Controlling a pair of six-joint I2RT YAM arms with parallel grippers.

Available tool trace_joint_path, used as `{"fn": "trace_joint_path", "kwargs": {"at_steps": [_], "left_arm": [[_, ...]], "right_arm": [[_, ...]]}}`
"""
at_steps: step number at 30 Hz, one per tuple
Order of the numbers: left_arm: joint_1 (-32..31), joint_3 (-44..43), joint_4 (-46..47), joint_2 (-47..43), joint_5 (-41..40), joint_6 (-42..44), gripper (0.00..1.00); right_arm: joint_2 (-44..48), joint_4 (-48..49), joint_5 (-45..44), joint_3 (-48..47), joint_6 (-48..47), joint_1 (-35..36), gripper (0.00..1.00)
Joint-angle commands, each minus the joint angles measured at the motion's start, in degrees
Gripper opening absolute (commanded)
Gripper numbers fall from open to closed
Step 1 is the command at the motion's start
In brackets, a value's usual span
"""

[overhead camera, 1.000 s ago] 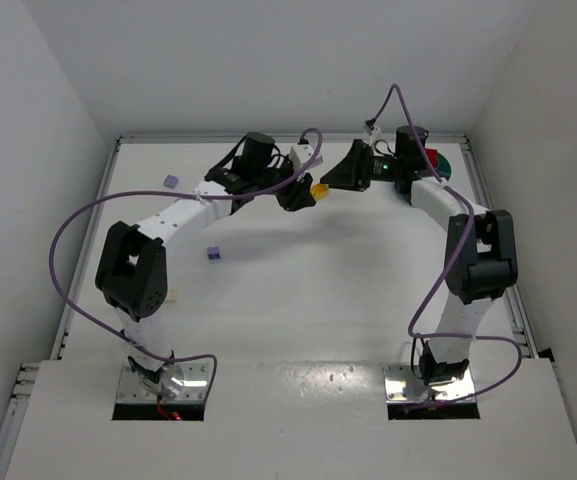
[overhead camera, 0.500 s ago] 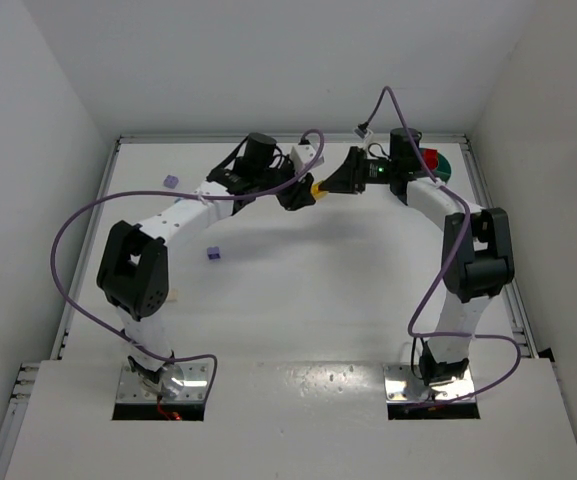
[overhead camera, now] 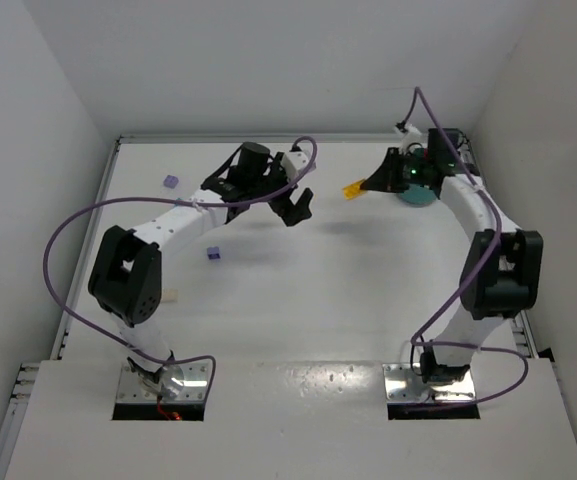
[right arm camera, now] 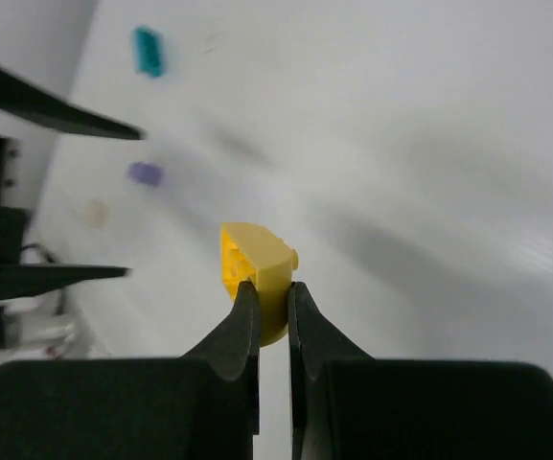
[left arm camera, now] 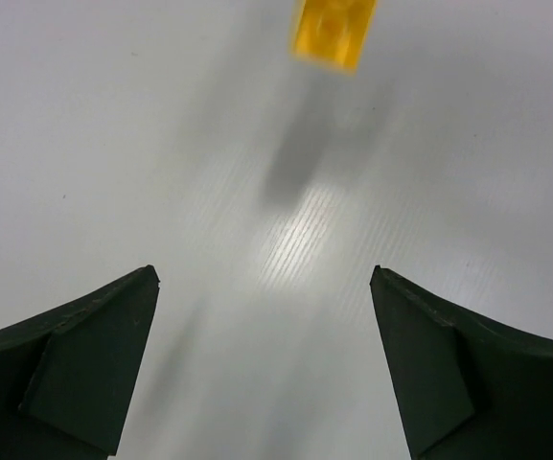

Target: Sort the legos into containers by color

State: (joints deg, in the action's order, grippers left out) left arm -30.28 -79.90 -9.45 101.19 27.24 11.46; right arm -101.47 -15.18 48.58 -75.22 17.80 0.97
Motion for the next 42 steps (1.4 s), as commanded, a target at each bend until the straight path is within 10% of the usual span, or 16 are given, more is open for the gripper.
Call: {"fn": "trace_joint_path", "kwargs": {"at_steps": [1,13,42], "left_arm": [[2.06,1.41,2.86,-5.73,-3.33,-2.31,0.99],[4.44,-1.14,-0.48,-4.08,-13.09,-9.44,0.99],[7.87,-3.86,-3.47,-1.87,-26.98,-15.68,0.99]], "right_arm": [[6.45,-11.00,-14.79,-4.23,-13.83,-4.65,0.00],[7.61,-5.92,-51.64,-6.69,-23.16,-11.61,0.00],[-7.69,-0.90,-58.25,-15.83,-21.49,-11.08,0.00]]}}
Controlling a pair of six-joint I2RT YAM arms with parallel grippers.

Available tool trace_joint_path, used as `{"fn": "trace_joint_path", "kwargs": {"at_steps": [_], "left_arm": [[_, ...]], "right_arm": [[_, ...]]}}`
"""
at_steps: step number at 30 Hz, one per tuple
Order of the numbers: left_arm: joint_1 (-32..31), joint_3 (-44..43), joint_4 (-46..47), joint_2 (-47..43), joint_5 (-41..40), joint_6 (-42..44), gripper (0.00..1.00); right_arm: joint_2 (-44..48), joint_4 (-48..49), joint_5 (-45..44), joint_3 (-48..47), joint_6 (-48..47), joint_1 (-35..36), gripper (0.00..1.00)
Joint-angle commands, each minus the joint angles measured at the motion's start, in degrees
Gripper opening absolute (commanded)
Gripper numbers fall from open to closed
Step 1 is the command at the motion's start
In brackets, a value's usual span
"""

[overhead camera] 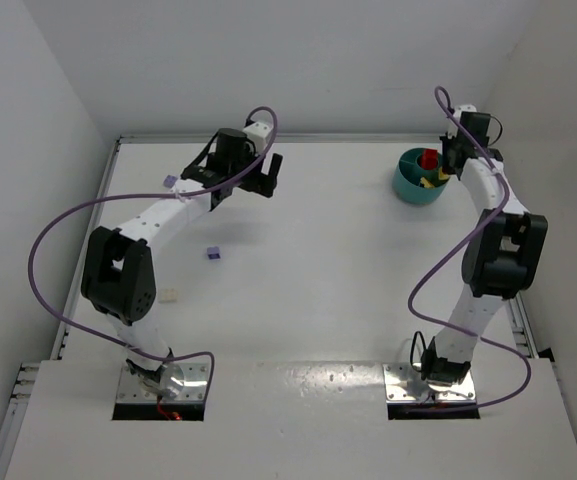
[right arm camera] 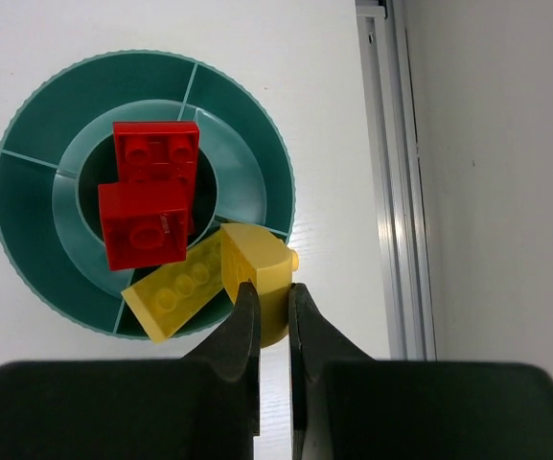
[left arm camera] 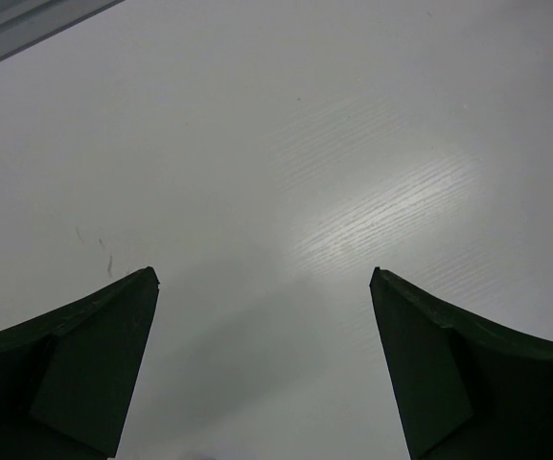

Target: Sort the legos into containers by color

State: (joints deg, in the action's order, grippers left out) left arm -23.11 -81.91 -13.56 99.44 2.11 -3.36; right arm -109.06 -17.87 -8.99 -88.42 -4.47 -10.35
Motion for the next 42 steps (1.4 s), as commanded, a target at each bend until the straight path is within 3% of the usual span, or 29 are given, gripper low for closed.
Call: {"fn": "trace_joint_path", "kwargs": {"at_steps": [1,5,6,7,11,18,25,30,31,34,42], "left_arm": [[1.22,-1.85,0.64,-0.12,-1.85,-0.86,0.99],[1.23,-1.85,0.11,-0.12,-1.85,-1.39,0.99],[1.23,-1.85,0.11,-0.12,-2.37,-1.39,0.99],[1.23,-1.85,0.11,-0.12,-2.89,-1.39,0.99],[1.75,-1.85,0.11,-0.12,-7.81,-3.23,0.99],[6.93,-1.85,-2.25,-2.58,-13.00,-3.51,0.99],[17.74,-5.52,-7.43,-0.75,-12.48,-1.31,0.99],[21.97,-13.44,-15.69,7.60,-13.18,0.72,0.84],[23.45,-14.93,-17.10,9.27,-13.18,0.72,0.77],[24.78,-17.14,-19.74,12.36,-9.33,0.02,0.71],[25.84,-13.80,-19.75,14.29,-3.78,-7.71,0.76]], "right_arm": [[-0.63,1.78,-0.67,-2.63,0.78,0.24,0.00],[-0.63,1.09,2.04,-2.63,0.17,0.24,0.05],[-0.63,0.38,2.75,-2.63,0.16,0.76,0.11],[-0.63,0.38,4.06,-2.63,-0.53,0.77,0.24],[-0.11,-0.67,6.18,-3.15,0.07,0.77,0.51],[4.72,-1.29,10.13,-3.16,1.31,0.24,0.69],[10.43,-0.76,25.30,0.96,-0.53,1.64,0.68],[10.19,-2.51,32.72,0.19,-0.54,3.84,0.62],[8.96,-3.13,34.20,-0.34,-0.02,4.37,0.60],[8.43,-3.14,36.06,-0.35,-0.01,6.30,0.60],[7.28,-3.66,36.68,0.70,-1.33,10.17,0.60]]}}
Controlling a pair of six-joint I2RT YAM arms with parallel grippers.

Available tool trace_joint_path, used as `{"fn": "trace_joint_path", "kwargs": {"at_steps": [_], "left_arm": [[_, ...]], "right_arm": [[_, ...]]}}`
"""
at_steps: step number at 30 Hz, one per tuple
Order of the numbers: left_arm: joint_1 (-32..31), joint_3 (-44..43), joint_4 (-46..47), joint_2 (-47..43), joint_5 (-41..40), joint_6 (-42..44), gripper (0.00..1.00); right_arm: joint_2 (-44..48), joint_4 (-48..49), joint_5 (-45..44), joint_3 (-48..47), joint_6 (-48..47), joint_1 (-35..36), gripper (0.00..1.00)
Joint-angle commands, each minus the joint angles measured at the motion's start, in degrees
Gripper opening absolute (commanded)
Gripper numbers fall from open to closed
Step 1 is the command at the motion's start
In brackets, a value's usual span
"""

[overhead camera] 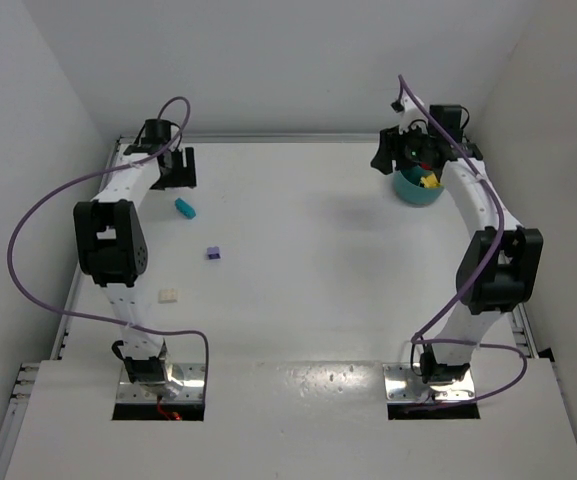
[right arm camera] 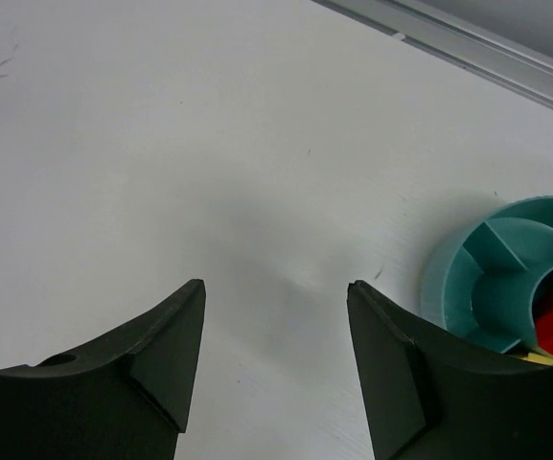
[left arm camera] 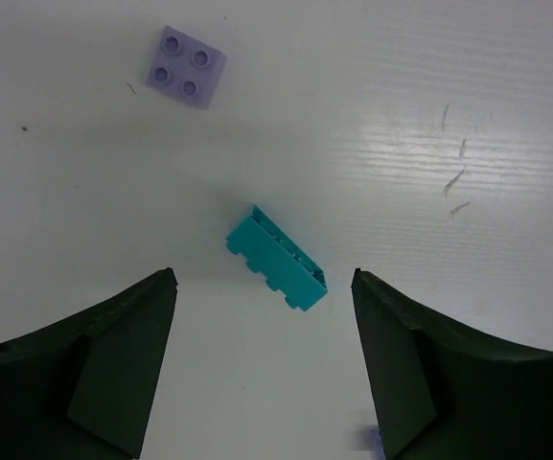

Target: Sort the legos into containers by color

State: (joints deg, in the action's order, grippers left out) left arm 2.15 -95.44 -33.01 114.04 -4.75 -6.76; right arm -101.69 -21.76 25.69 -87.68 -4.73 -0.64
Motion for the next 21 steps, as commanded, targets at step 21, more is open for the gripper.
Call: {"fn": "trace_joint_path", "kwargs": {"at_steps": [21], "left_arm": [[-0.48,0.34,-1.35,8.03,-3.07,-19.08,0.70]], "right_arm": [[-1.14,-0.92,2.34,-1.09,-4.05,2.05,0.60]]}}
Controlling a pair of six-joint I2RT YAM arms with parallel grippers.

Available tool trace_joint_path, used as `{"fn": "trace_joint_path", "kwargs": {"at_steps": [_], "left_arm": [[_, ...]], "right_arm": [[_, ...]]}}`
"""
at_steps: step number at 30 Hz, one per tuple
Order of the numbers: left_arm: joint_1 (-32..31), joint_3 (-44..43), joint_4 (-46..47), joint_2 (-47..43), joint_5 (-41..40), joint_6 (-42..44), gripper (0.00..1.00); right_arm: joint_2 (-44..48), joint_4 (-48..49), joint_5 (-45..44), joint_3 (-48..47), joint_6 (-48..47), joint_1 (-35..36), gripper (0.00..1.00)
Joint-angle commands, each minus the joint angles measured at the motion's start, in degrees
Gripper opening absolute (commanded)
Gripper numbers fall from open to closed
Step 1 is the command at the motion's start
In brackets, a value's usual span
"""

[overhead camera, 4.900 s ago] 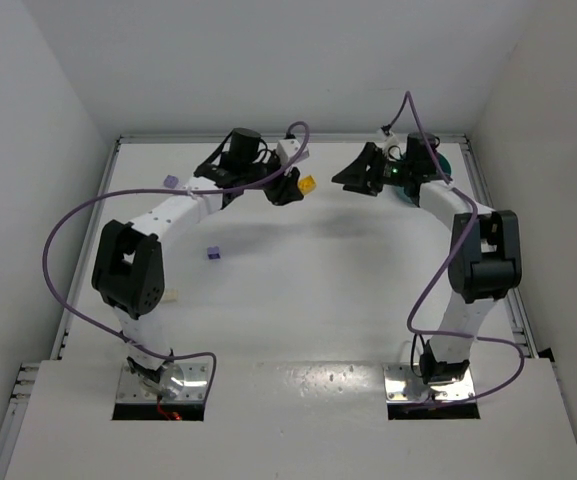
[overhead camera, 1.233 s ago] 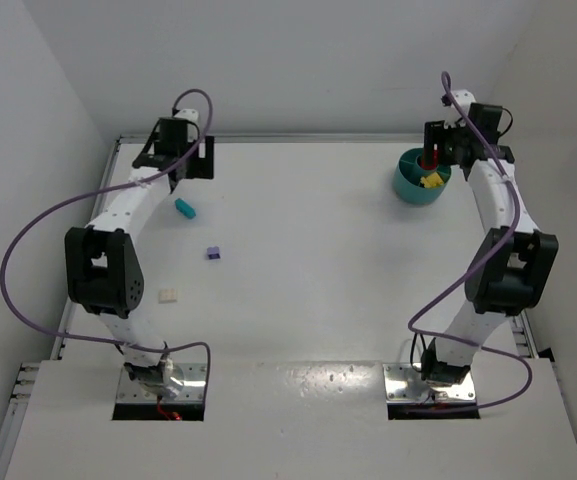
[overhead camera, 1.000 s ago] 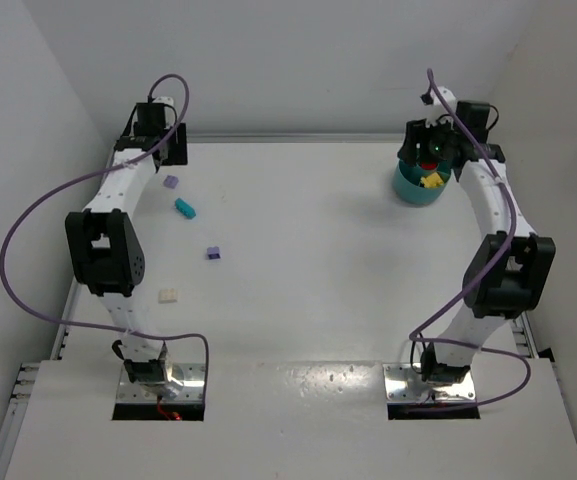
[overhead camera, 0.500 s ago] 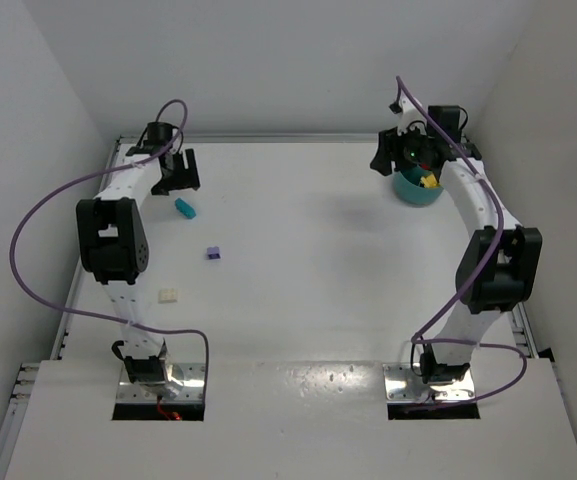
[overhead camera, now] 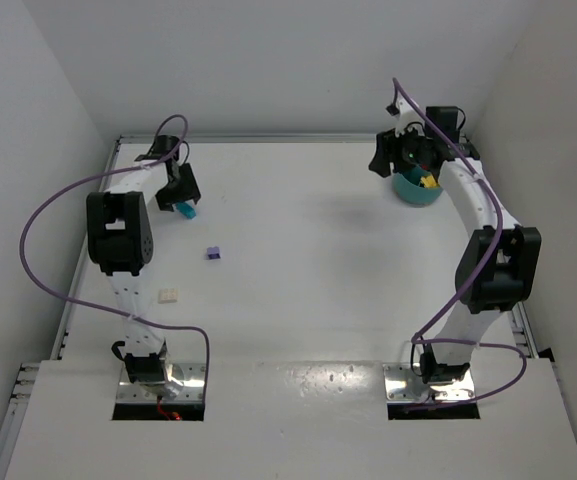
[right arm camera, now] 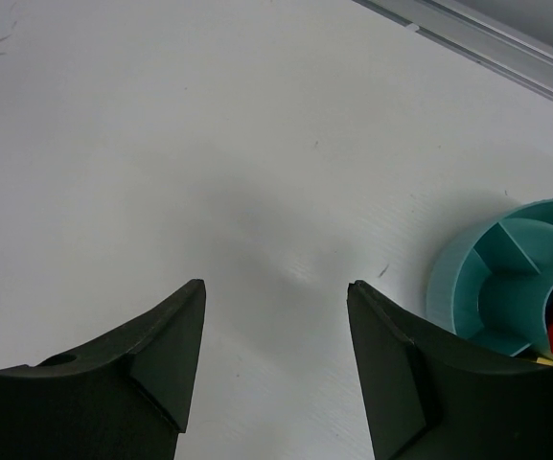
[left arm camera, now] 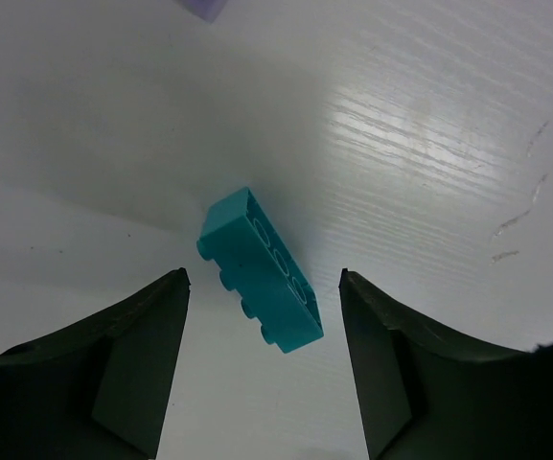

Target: Sort the legos into containers by color

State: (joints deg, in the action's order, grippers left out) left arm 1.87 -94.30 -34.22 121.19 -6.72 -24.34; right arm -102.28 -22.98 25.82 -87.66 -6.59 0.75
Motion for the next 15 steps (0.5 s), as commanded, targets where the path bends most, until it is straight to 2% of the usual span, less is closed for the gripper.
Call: {"fn": "trace_joint_path", "kwargs": {"at_steps": [1,5,6,11,12,13,14,15], "left_arm": [[-0.20,-0.80,-0.67,0.89,-1.10,-1.50,0.70],[-0.20,-0.80,-0.68,2.12,-0.58,-2.03,0.65],[-0.20,-0.80,-0.68,2.12,-0.57,-2.03,0.59],[-0.20,-0.80,-0.68,2.65,1.36,-1.33,0.44],[-0.20,-0.80,-0.68,2.65,2.23,-1.33,0.44],[-0.20,-0.80,-0.68,2.65,2.76,-0.80,0.35],[-0.20,-0.80,-0.15,1.87,4.33,-0.80,0.31],[-0.20,-0.80,-0.15,1.86,6.61,-0.80,0.21]], "right_arm": [[-0.55,-0.39,2.74,-1.11,-2.98,1.17,0.60],[-0.55,-0.92,5.36,-1.11,-3.61,1.71,0.60],[-1.07,-1.71,6.16,-1.11,-4.13,1.71,0.60],[-2.30,-3.21,14.15,-1.64,-3.26,2.23,0.60],[-2.31,-3.21,14.17,-1.64,-2.47,2.23,0.60],[-2.31,-2.60,16.60,-1.64,-1.68,2.23,0.60],[-3.01,-1.98,18.28,-1.64,0.07,2.23,0.60],[-3.01,-0.33,22.91,-1.12,2.09,2.23,0.60]]}}
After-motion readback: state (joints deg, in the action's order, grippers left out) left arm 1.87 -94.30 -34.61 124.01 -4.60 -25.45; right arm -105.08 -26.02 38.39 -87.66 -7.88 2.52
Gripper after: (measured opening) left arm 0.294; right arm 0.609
